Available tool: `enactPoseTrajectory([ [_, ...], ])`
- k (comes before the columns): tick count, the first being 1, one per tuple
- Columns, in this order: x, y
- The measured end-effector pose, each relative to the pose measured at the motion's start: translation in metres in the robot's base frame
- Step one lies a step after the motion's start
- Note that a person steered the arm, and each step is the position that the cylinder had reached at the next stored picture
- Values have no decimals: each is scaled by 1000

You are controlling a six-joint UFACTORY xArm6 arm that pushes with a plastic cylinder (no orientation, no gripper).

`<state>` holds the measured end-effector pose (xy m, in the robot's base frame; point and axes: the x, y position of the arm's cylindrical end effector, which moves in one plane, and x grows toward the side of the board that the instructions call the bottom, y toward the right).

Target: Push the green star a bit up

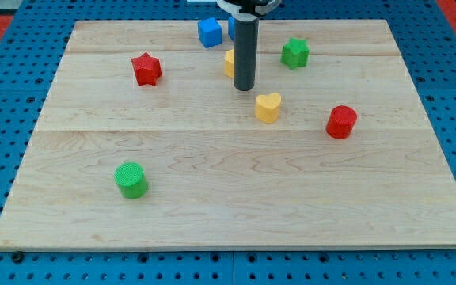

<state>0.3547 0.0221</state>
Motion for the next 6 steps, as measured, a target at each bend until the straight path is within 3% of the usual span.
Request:
enactPoseTrajectory([
  [2, 3, 44],
  [3, -23, 82],
  [5, -73, 81],
  [6, -73, 61],
])
